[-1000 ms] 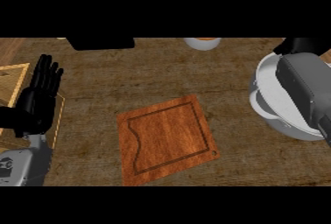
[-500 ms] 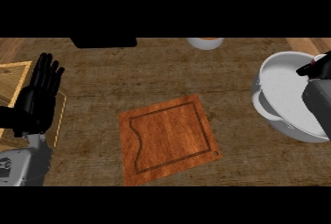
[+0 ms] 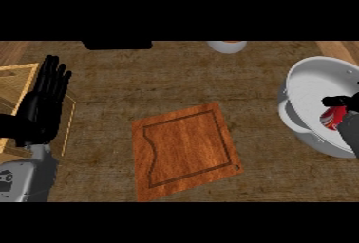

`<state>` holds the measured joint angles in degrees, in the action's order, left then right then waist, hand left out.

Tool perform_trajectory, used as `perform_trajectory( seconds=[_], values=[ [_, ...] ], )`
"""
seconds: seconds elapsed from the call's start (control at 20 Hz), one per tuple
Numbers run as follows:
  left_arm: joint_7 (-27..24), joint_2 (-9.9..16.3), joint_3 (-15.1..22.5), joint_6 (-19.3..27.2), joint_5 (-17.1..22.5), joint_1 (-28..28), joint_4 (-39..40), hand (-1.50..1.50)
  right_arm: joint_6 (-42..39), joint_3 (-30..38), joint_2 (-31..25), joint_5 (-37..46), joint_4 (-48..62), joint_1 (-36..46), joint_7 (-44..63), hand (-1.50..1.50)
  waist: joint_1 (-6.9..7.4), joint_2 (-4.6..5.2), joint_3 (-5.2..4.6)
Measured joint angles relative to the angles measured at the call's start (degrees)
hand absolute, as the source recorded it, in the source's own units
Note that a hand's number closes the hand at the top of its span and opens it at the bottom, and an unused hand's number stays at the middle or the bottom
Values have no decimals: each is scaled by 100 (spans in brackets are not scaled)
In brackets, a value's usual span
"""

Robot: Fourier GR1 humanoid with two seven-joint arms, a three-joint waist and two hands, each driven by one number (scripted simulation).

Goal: Pick the can from the cutting board and place it in the pot

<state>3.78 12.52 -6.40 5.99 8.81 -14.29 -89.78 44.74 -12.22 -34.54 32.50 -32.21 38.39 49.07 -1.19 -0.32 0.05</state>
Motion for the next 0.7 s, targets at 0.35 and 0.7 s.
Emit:
perform_trajectory(
  seconds=[0.35, 0.7],
  values=[
    [-131, -64, 10, -37, -46, -112, 153, 0, 205, 463, 3, -399, -521, -295, -1189, -150, 98, 30, -1],
    [-141, -158, 89, 34, -149, -7, 77, 0, 848, 1169, 31, -847, -1368, -597, -1721, -150, 61, 14, -2]
  ],
)
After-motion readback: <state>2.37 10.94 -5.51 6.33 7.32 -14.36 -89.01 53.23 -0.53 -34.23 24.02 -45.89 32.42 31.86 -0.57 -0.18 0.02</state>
